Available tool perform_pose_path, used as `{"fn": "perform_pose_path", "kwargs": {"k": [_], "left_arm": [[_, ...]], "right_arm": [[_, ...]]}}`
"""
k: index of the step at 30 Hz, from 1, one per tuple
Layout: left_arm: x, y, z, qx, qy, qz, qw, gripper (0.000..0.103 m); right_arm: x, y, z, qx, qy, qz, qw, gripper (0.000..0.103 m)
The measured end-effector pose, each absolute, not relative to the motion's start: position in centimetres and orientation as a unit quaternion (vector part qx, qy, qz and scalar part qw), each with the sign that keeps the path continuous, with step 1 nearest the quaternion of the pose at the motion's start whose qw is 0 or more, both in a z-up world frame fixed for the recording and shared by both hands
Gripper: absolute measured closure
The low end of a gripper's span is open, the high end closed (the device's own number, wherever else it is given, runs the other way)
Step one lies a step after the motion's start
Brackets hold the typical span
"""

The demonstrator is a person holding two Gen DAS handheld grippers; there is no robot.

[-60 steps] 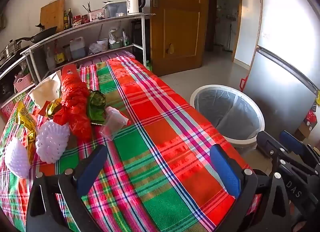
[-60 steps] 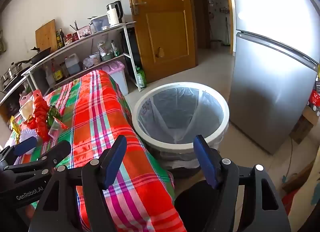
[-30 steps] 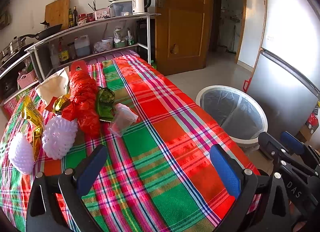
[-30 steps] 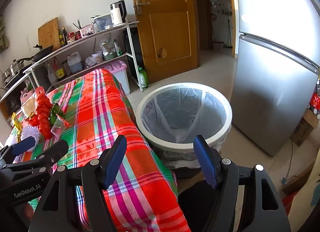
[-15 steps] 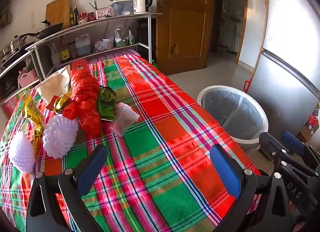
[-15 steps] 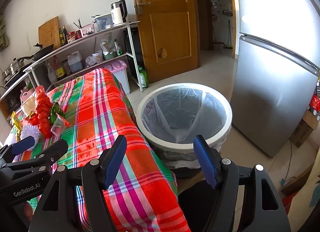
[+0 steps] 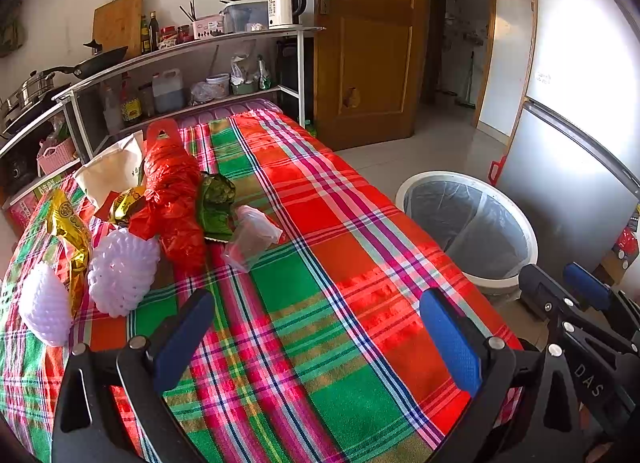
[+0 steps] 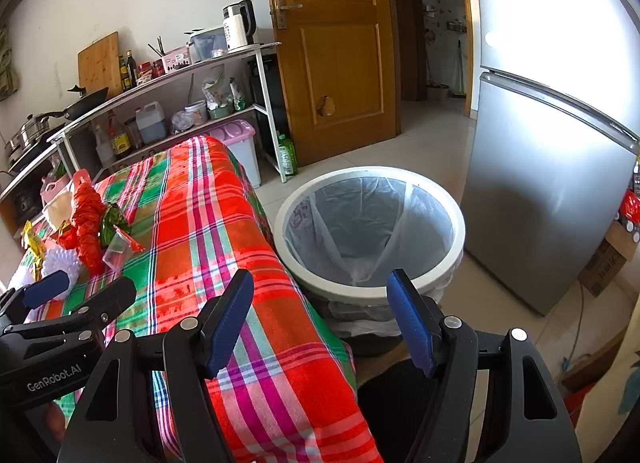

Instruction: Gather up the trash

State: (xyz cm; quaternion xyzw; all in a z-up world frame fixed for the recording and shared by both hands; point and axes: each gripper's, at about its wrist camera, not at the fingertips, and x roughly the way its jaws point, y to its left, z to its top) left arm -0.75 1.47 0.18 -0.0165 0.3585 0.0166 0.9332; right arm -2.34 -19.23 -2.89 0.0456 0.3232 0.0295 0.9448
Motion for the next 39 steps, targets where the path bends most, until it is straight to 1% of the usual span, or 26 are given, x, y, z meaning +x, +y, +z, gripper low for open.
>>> {"fn": "perform_pose_path", "kwargs": {"k": [39], "left_arm": [[-1.5, 2.6, 0.1, -0.015, 0.362, 0.022, 0.932, 0.000]], "right_arm": [[-2.3, -18.7, -2.6, 0.039, 0.321, 0.037, 0.945, 0.033]]}}
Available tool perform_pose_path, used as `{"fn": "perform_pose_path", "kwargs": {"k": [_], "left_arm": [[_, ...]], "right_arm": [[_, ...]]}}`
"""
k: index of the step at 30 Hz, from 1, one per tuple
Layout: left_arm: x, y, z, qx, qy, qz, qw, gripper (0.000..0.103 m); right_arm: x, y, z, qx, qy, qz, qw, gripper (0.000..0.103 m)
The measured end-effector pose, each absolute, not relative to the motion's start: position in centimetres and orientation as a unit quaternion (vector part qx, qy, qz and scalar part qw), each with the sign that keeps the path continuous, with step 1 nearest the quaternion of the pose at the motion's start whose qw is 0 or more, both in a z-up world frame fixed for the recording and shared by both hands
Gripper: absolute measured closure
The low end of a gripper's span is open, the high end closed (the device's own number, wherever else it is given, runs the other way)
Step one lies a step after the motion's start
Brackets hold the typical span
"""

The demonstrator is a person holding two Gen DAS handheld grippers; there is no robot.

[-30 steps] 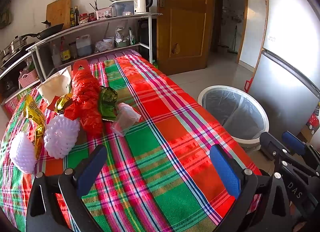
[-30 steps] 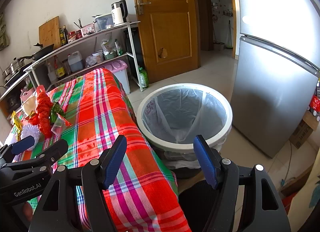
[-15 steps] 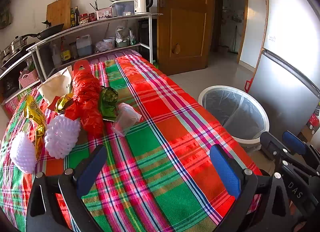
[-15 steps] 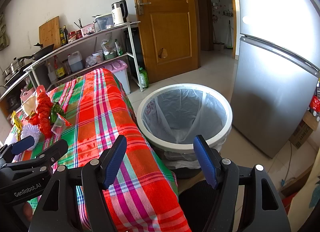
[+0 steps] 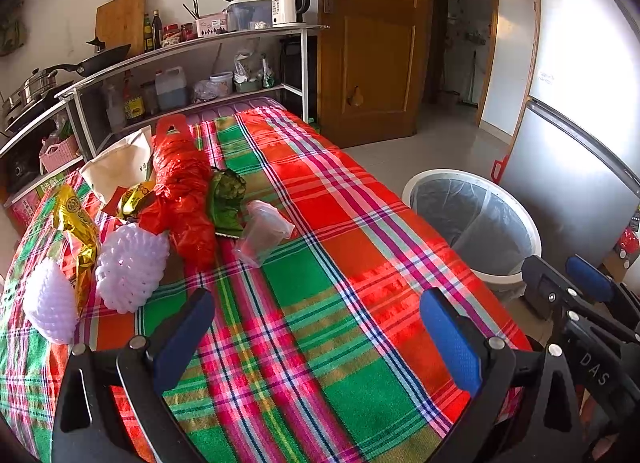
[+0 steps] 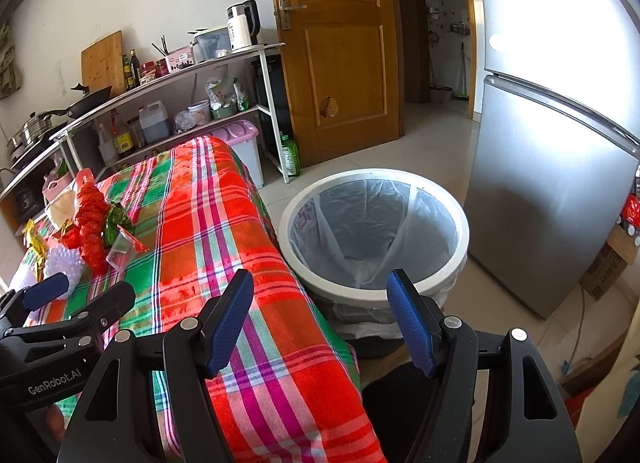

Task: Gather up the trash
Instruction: 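Grasp the clear plastic cup with the right tool while the left tool grasps a white foam net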

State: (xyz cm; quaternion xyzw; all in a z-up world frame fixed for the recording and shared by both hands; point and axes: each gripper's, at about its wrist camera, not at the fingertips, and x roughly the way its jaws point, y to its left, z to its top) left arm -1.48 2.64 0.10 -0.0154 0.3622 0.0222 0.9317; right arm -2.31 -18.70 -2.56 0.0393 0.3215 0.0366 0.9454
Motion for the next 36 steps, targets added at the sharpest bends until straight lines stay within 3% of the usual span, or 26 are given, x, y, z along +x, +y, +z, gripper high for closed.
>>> {"fn": "perform_pose_path", "kwargs": {"k": [23, 36], "left_arm": [[-7.9, 22.7, 0.5, -0.130, 0.357, 0.204, 0.902, 0.000], [-5.6, 26.3, -2.1, -0.174, 0.387, 0.182, 0.887, 0.001]], "right_arm": [[3.1, -4.8, -2.7, 0.000, 0.358, 0.269, 0.894, 0.033], [7.6, -0.4, -4.5, -0.017, 0.414, 0.265, 0.871, 0.033]]}}
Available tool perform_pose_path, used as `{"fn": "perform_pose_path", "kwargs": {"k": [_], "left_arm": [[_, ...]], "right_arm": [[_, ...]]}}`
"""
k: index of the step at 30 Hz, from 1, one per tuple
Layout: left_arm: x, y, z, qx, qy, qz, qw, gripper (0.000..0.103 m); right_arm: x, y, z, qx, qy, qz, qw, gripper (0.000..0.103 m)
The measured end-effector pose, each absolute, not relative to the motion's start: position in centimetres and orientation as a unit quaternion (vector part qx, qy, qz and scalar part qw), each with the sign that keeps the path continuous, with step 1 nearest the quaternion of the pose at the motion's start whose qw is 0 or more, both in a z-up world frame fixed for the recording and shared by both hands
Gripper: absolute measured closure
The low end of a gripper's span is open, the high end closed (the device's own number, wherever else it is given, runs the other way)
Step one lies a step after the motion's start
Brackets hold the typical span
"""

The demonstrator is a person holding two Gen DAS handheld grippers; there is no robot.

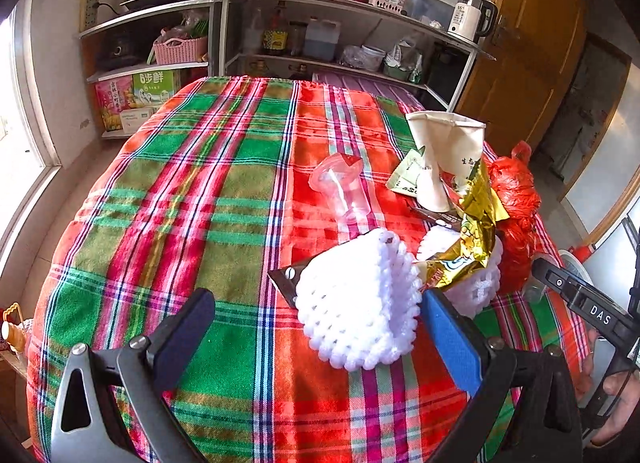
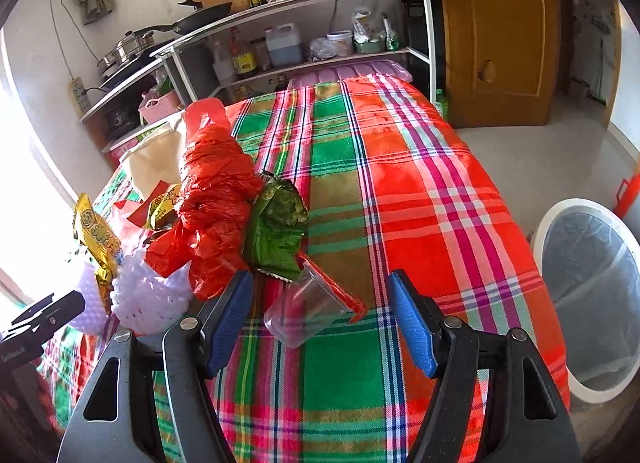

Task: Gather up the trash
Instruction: 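Grasp the clear plastic cup with the right tool while the left tool grasps a white foam net, then carry the cup and foam net over the bin and open both tools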

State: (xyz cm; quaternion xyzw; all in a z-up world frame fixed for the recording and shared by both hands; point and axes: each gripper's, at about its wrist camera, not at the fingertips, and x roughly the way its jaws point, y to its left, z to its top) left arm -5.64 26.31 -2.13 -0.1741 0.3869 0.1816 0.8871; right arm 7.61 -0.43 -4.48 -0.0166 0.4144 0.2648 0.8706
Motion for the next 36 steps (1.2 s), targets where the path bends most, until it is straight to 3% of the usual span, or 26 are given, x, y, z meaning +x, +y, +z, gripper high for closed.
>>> {"fn": "perform_pose_path", "kwargs": {"k": [7, 12, 14, 16, 22, 36], "left_arm": [[-5.3, 26.3, -2.3, -0.172, 0.387, 0.179, 0.888, 0.020], [-5.1, 25.7, -2.2, -0.159, 0.392, 0.166, 0.891, 0.043], [-5.0, 25.4, -2.2, -0.154, 0.395, 0.159, 0.892, 0.056], [-5.1, 25.0, -2.0, -0.149, 0.393, 0.158, 0.893, 0.063], [-5.5, 24.2, -1.2, -0.149, 0.382, 0.150, 0.900, 0.074], [-5.6, 21.2, 1.9, -0.133, 0.345, 0.114, 0.922, 0.077]], "right_arm": [[8.2, -0.3, -4.7, -0.022, 0.417, 0.256, 0.872, 0.034], [8.4, -0.6, -4.9, -0.012, 0.417, 0.261, 0.870, 0.058], [8.3, -0.7, -4.9, -0.012, 0.415, 0.264, 0.870, 0.059], [8.0, -0.8, -4.7, -0.008, 0.411, 0.267, 0.872, 0.059], [7.3, -1.9, -4.3, 0.008, 0.398, 0.273, 0.876, 0.062], [5.8, -4.8, -2.5, 0.033, 0.366, 0.275, 0.888, 0.065]]}}
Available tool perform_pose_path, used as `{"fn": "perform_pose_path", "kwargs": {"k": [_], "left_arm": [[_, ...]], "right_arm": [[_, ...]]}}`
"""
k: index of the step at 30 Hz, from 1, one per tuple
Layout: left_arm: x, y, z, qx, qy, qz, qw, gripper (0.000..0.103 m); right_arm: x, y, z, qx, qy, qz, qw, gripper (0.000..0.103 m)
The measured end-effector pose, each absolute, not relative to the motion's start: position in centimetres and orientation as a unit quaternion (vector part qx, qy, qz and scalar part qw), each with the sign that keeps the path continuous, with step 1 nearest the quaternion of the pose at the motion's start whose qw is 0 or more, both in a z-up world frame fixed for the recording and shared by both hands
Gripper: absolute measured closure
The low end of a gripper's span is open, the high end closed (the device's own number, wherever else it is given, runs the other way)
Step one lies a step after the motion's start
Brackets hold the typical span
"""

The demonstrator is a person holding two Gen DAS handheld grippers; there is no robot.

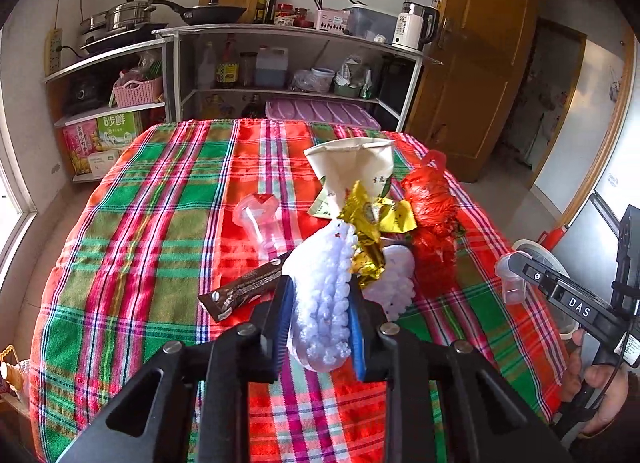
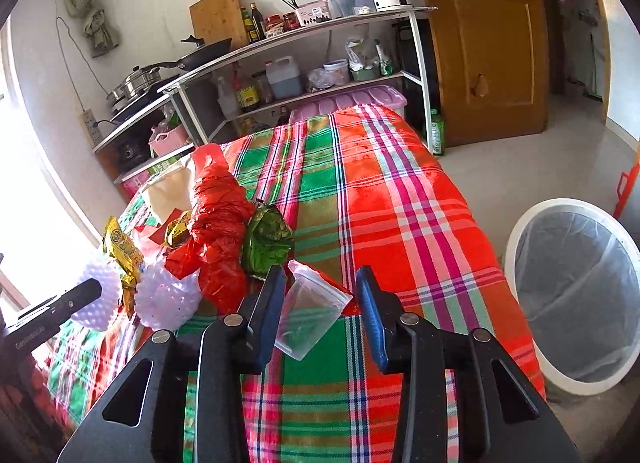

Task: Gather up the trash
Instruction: 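Carry the cup and foam net over the bin and open both tools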

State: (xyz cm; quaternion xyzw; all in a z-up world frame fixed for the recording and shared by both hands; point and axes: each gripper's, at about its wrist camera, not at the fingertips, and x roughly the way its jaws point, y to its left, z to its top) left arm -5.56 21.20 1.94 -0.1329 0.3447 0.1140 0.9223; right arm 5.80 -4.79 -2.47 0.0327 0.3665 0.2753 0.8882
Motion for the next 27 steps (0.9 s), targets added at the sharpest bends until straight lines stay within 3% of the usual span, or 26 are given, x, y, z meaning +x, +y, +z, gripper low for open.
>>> {"fn": "perform_pose_path", "kwargs": {"k": [27], "left_arm": [[6.3, 2.3, 4.7, -0.065, 0.345, -0.127, 0.928, 0.077]], "right_arm": [[7.0, -23.1, 0.8, 0.094, 0.325, 0.125, 0.933, 0.065]]}}
